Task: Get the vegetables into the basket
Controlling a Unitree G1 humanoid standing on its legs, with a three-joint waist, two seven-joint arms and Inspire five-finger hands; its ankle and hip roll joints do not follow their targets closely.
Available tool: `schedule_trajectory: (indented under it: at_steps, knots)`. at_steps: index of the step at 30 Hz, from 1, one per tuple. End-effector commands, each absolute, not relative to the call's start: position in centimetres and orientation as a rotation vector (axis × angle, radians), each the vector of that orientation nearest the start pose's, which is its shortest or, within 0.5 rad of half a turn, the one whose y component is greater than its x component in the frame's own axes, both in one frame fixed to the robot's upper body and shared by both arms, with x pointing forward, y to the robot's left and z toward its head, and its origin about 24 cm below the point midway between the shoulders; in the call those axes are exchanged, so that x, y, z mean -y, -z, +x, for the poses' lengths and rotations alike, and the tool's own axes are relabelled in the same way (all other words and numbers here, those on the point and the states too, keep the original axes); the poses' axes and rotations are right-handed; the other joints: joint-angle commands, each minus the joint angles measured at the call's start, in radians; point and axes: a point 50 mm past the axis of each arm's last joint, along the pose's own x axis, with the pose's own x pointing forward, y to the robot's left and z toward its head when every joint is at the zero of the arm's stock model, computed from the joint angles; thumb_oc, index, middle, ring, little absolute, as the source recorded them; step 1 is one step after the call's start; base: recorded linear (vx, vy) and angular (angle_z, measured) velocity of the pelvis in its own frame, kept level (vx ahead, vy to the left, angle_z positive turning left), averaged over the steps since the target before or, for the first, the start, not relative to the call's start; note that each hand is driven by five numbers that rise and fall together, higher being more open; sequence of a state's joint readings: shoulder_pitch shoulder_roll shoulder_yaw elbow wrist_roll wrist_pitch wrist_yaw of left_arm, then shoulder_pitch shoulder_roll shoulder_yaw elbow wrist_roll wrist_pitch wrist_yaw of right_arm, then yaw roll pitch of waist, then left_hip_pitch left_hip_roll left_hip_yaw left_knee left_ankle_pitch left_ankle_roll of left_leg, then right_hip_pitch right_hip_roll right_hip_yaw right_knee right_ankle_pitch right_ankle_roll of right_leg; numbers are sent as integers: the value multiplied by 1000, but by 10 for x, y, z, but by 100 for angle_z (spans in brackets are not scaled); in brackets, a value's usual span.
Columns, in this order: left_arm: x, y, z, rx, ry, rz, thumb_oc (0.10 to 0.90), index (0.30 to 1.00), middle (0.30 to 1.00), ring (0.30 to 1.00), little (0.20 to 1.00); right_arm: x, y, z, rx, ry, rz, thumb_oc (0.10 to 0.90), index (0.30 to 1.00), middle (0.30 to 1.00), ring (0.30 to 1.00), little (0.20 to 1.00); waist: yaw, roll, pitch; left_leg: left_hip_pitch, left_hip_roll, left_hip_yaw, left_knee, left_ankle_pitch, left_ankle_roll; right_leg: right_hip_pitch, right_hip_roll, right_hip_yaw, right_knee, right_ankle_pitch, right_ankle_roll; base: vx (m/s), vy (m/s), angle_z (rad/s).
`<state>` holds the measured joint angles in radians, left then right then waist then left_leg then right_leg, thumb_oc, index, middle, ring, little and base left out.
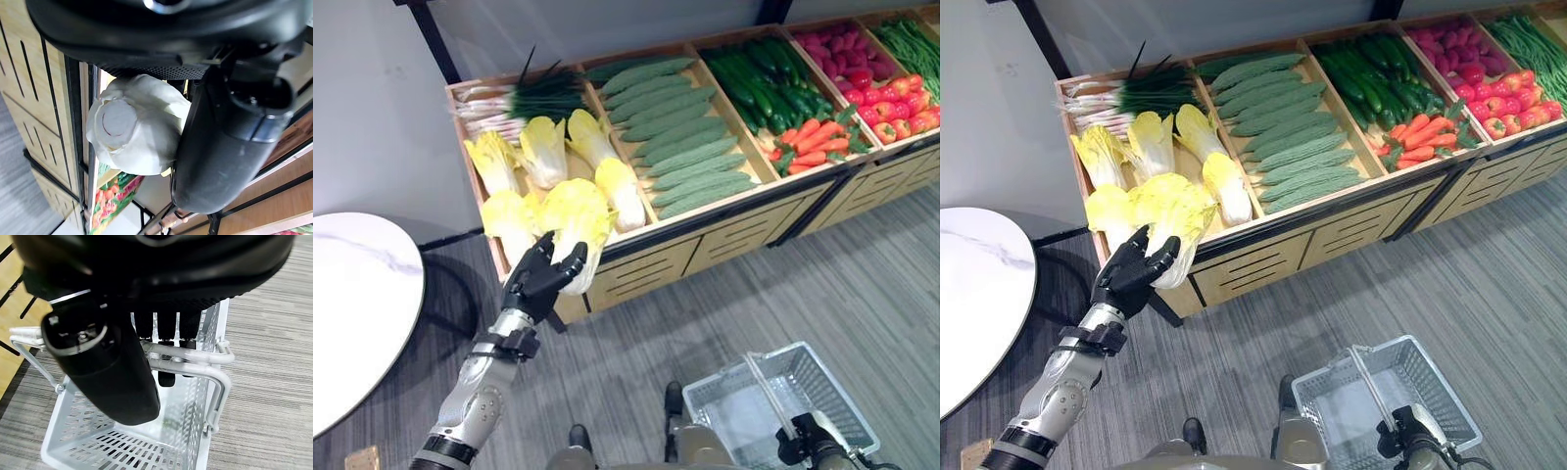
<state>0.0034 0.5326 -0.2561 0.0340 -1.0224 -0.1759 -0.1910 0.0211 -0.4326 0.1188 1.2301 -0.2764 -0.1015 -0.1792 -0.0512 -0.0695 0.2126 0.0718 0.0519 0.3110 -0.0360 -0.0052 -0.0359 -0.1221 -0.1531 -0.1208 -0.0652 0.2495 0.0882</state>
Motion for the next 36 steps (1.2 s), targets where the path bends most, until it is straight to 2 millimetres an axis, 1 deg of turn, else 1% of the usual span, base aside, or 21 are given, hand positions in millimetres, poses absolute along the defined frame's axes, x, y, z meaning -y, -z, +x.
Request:
schedule_trajectory:
  at_steps: [1, 3, 5, 6, 7, 8, 9, 10, 11, 13, 16, 18, 21, 24, 26, 31, 32, 33, 34, 35, 36]
  knots:
    - [-185, -109, 260, 268, 459, -455, 400, 300, 300, 300, 300, 328, 119, 103, -1067, 163, -819, 400, 300, 300, 300, 300, -24, -46, -1, -57, -5, -12, 61, -26, 3, -24, -121, 77, 60, 76, 143, -98, 77, -24]
    - [-187, -109, 262, 264, 456, -434, 400, 300, 300, 300, 300, 325, 120, 104, -1065, 154, -815, 400, 300, 300, 300, 300, -26, -45, -2, -66, -3, -1, 55, -17, 6, -46, -119, 84, 61, 79, 143, -109, 59, -46]
    - [-190, -106, 263, 247, 450, -405, 400, 300, 300, 300, 300, 321, 123, 102, -1070, 147, -797, 400, 300, 300, 300, 300, -28, -35, -1, -66, 7, 17, 44, -7, 12, -46, -113, 74, 93, 50, 133, -122, 81, -37]
    - [-192, -106, 262, 244, 444, -393, 400, 300, 300, 300, 300, 319, 124, 101, -1072, 142, -791, 400, 300, 300, 300, 300, -23, -29, -2, -68, 12, 28, 38, -2, 16, -42, -110, 50, 117, 26, 127, -159, 108, -20]
    - [-194, -106, 262, 245, 440, -385, 400, 300, 300, 300, 300, 318, 125, 101, -1072, 142, -788, 400, 300, 300, 300, 300, -9, -20, -1, -76, 20, 49, 38, 5, 21, -37, -119, -16, 174, -13, 120, -162, 117, -24]
    - [-195, -107, 262, 247, 432, -384, 400, 300, 300, 300, 300, 317, 125, 102, -1071, 137, -790, 400, 300, 300, 300, 300, -3, -14, -2, -77, 23, 57, 36, 8, 22, -27, -120, -44, 195, -39, 108, -152, 205, -47]
    - [-197, -103, 260, 241, 414, -407, 400, 300, 300, 300, 300, 318, 126, 100, -1085, 139, -786, 400, 300, 300, 300, 300, 17, 1, -5, -62, 27, 79, 31, -7, 24, 1, -138, -119, 297, -98, 110, -113, 166, -77]
    - [-198, -101, 259, 237, 402, -424, 400, 300, 300, 300, 300, 318, 125, 102, -1084, 135, -792, 400, 300, 300, 300, 300, 24, 2, -14, -58, 27, 102, 29, -7, 26, 18, -133, -127, 333, -124, 105, -78, 128, -102]
    - [-198, -101, 259, 237, 402, -425, 400, 300, 300, 300, 300, 318, 125, 102, -1084, 135, -792, 400, 300, 300, 300, 300, 24, 1, -14, -57, 27, 103, 29, -7, 26, 18, -133, -127, 333, -124, 105, -42, 0, -121]
    - [-202, -102, 258, 242, 393, -412, 400, 300, 300, 300, 300, 317, 124, 105, -1068, 132, -793, 400, 300, 300, 300, 300, 33, -10, -28, -57, 23, 119, 38, -7, 22, 67, -106, -127, 298, -147, 103, -5, -44, -78]
    - [-208, -101, 257, 247, 364, -406, 400, 300, 300, 300, 300, 314, 122, 114, -1028, 123, -799, 400, 300, 300, 300, 300, 45, -18, -34, -49, 34, 163, 37, 3, 12, 99, -103, -159, 228, -163, 99, -22, -116, -48]
    - [-209, -96, 256, 234, 347, -422, 400, 300, 300, 300, 300, 315, 121, 114, -1019, 105, -815, 400, 300, 300, 300, 300, 38, -18, -42, -47, 50, 183, 47, 17, -6, 126, -76, -167, 168, -195, 85, 5, -167, -32]
    - [-208, -94, 256, 225, 347, -430, 400, 300, 300, 300, 300, 317, 120, 111, -1023, 102, -827, 400, 300, 300, 300, 300, 27, -14, -44, -47, 64, 191, 47, 33, -18, 134, -58, -168, 146, -205, 76, -15, -191, -34]
    - [-203, -91, 257, 213, 357, -435, 400, 300, 300, 300, 300, 324, 120, 100, -1050, 117, -830, 400, 300, 300, 300, 300, 3, -6, -45, -44, 95, 202, 37, 72, -43, 140, -25, -152, 124, -220, 59, -17, -145, -15]
    - [-201, -91, 257, 213, 362, -445, 400, 300, 300, 300, 300, 325, 120, 97, -1059, 124, -829, 400, 300, 300, 300, 300, -4, -1, -44, -44, 105, 204, 34, 82, -50, 138, -17, -147, 123, -224, 54, -24, -153, -18]
    - [-185, -91, 262, 215, 405, -469, 400, 300, 300, 300, 300, 340, 115, 87, -1085, 179, -837, 400, 300, 300, 300, 300, -29, 32, -19, -63, 149, 201, 45, 133, -88, 132, 24, -134, 130, -251, 23, -54, -187, -13]
    - [-178, -91, 266, 212, 426, -477, 400, 300, 300, 300, 300, 346, 112, 85, -1089, 208, -839, 400, 300, 300, 300, 300, -38, 42, -8, -83, 174, 193, 74, 148, -106, 135, 38, -131, 129, -258, 9, -54, -255, -1]
    - [-173, -91, 267, 214, 441, -479, 400, 300, 300, 300, 300, 353, 107, 89, -1077, 236, -847, 400, 300, 300, 300, 300, -29, 41, 10, -105, 170, 110, 138, 133, -111, 130, 50, -106, 136, -267, -3, -31, -196, 1]
    - [-173, -91, 267, 214, 441, -480, 400, 300, 300, 300, 300, 353, 107, 89, -1077, 237, -847, 400, 300, 300, 300, 300, -29, 42, 11, -106, 171, 108, 142, 131, -111, 131, 50, -107, 137, -268, -3, -86, -94, -18]
    - [-169, -92, 268, 219, 451, -488, 400, 300, 300, 300, 300, 358, 104, 93, -1071, 257, -854, 400, 300, 300, 300, 300, -16, 44, 18, -132, 150, 44, 141, 140, -94, 115, 54, -97, 135, -251, -12, -75, -13, -52]
    - [-169, -92, 267, 229, 439, -487, 400, 300, 300, 300, 300, 361, 99, 102, -1053, 268, -863, 400, 300, 300, 300, 300, 19, 46, 26, -168, 93, -163, 109, 117, -74, 100, 60, -33, 143, -245, -9, -77, -12, -65]
